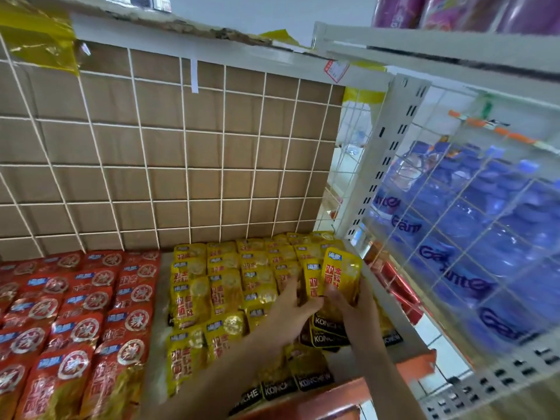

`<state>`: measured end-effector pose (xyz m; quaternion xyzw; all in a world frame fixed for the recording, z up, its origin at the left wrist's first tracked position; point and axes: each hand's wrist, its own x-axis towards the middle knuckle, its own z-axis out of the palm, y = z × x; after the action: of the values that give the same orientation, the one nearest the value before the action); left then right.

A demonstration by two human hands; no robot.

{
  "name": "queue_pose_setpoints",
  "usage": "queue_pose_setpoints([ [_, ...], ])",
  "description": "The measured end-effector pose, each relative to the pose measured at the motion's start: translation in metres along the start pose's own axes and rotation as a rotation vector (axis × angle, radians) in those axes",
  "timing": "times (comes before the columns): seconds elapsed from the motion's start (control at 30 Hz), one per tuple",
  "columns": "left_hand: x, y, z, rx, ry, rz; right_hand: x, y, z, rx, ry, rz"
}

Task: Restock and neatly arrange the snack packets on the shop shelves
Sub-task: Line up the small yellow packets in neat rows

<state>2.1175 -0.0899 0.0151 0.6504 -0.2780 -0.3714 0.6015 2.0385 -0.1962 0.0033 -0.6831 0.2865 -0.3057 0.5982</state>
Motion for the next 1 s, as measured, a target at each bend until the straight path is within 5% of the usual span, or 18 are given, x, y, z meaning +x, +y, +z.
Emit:
queue_pose_setpoints([
  [0.57, -0.011, -0.006, 0.029, 0.158, -0.012, -0.002, 0.007, 0.023, -0.039, -0.478, -0.069, 0.077],
  [1.0, -0.041, -0.021, -0.052, 0.417, 0.305, 0.084, -0.006, 0.011, -0.025, -0.754, -0.085, -0.073],
])
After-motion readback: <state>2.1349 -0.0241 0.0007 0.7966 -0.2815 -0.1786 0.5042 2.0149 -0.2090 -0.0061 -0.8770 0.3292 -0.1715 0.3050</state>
